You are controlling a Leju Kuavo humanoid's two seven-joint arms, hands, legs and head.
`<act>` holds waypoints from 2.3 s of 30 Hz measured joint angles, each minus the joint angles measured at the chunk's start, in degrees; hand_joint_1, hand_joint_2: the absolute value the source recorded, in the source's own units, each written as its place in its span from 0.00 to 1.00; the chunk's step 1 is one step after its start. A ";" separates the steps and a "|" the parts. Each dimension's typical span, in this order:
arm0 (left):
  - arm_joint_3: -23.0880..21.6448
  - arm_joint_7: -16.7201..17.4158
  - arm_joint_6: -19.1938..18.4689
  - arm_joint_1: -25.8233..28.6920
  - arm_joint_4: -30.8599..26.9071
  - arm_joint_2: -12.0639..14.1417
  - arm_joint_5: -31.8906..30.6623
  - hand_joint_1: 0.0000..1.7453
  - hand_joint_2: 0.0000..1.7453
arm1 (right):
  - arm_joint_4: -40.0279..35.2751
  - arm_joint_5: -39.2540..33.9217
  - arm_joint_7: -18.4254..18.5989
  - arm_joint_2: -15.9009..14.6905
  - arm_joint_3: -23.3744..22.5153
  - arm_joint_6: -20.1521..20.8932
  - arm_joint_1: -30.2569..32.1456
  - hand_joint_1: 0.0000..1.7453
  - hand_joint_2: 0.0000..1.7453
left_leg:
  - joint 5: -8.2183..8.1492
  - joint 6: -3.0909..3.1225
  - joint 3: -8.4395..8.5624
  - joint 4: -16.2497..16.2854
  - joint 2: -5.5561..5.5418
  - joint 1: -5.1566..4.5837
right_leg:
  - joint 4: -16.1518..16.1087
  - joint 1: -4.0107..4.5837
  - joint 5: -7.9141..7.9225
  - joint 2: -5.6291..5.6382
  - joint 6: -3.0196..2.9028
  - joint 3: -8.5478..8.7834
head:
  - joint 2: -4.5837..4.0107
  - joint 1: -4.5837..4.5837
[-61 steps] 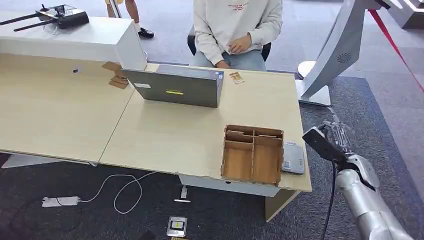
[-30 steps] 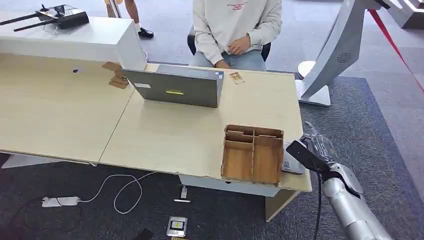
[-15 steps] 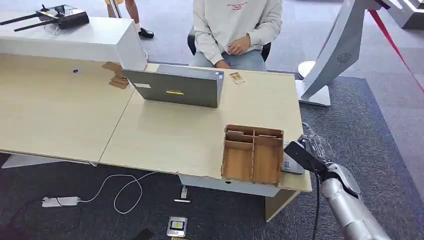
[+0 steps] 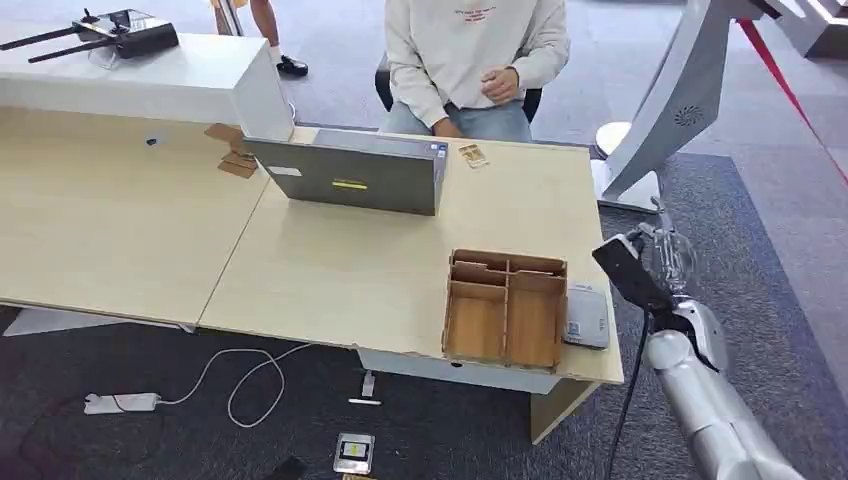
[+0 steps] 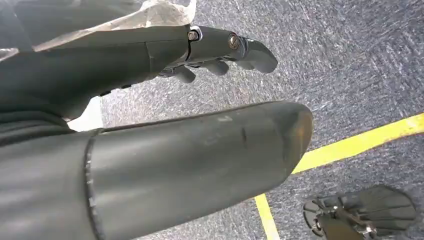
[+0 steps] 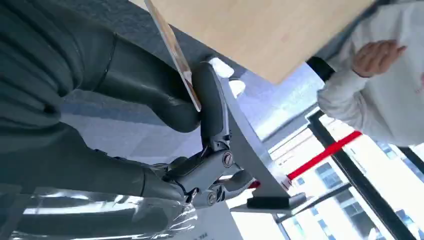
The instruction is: Pass the card to the sensor for recognition and then transmit it.
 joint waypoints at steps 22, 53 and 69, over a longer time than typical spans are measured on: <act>-6.47 -0.85 -2.38 -5.28 -0.02 -0.85 -6.40 0.00 0.00 | 1.71 1.55 -3.69 11.98 1.07 1.14 -14.90 1.00 1.00 | 0.07 -0.08 -0.04 -0.03 -0.02 0.09 | 0.07 0.09 0.03 0.01 -0.04 -0.03 | 0.00 0.00; -12.98 -4.00 1.55 -4.69 -0.02 -1.92 -10.12 0.00 0.00 | 18.37 6.00 -3.56 16.39 3.84 -4.29 -19.78 0.00 1.00 | 0.06 -0.07 -0.10 0.02 0.02 0.08 | 0.04 0.08 0.03 0.01 -0.03 -0.13 | 0.00 0.02; -12.98 -5.00 1.94 -3.58 -0.02 -1.73 -9.01 0.00 0.00 | 8.67 -2.49 -5.44 7.59 -2.73 5.26 -21.07 0.00 1.00 | 0.06 -0.07 -0.10 0.04 0.01 0.06 | 0.03 0.07 0.04 0.01 -0.03 -0.14 | 0.00 0.00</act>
